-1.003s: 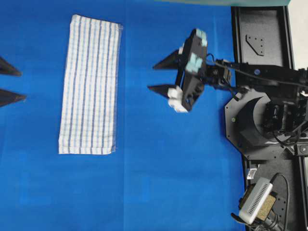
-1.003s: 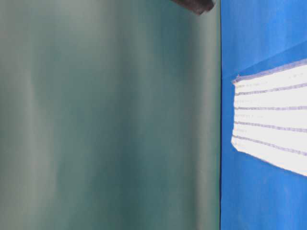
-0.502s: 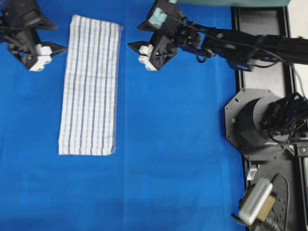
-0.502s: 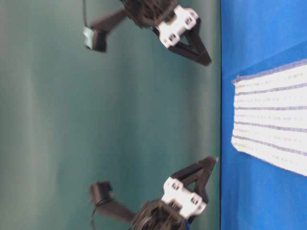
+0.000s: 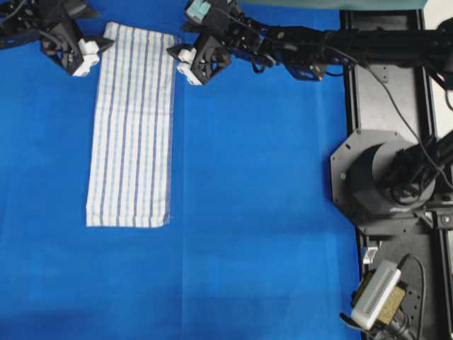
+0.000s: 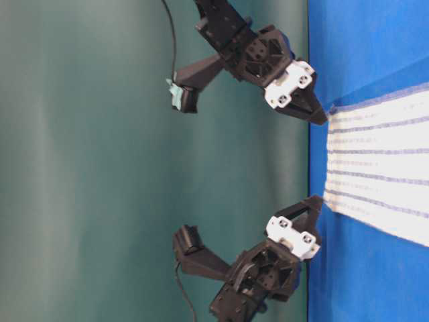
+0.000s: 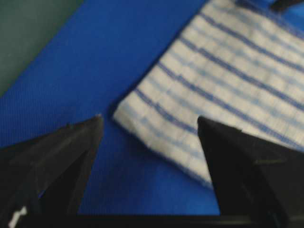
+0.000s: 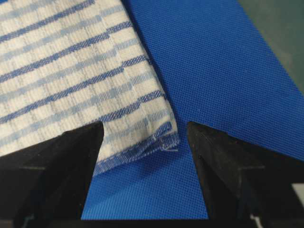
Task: Fold the blue towel.
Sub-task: 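Move both grippers to the strip's top end and grasp its corners, then fold the top end down onto the bottom half with both grippers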
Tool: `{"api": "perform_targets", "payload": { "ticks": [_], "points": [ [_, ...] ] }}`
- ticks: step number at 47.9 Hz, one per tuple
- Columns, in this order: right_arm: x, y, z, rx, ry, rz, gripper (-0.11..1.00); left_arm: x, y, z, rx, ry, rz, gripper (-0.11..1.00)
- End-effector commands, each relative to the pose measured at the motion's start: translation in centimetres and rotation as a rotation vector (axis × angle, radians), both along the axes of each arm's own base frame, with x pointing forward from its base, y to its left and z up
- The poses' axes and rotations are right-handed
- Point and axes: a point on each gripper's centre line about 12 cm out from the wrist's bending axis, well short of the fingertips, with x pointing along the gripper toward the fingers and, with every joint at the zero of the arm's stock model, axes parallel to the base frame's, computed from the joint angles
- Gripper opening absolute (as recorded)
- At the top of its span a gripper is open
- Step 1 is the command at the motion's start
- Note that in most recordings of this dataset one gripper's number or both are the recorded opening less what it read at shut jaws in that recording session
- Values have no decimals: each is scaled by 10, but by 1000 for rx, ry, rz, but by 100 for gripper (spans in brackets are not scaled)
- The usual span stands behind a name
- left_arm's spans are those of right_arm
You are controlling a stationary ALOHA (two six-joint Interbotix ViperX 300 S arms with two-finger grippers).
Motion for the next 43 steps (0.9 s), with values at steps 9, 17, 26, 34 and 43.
{"api": "perform_targets", "payload": {
  "ticks": [9, 17, 26, 34, 43],
  "points": [
    [3, -14, -5, -11, -31, -25, 85, 8, 17, -6, 29, -36, 22, 73],
    [3, -16, -18, 7, -9, -30, 83, 11, 21, -15, 23, -25, 26, 69],
    [4, -15, -21, 10, -4, -27, 66, 14, 14, -18, 19, -19, 9, 40],
    [5, -11, -21, 13, 1, -18, 37, 17, 9, -18, 19, -20, -4, 8],
    [7, -8, -22, 15, 4, -9, 21, 19, 8, -16, 23, -24, -8, 6]
  ]
}}
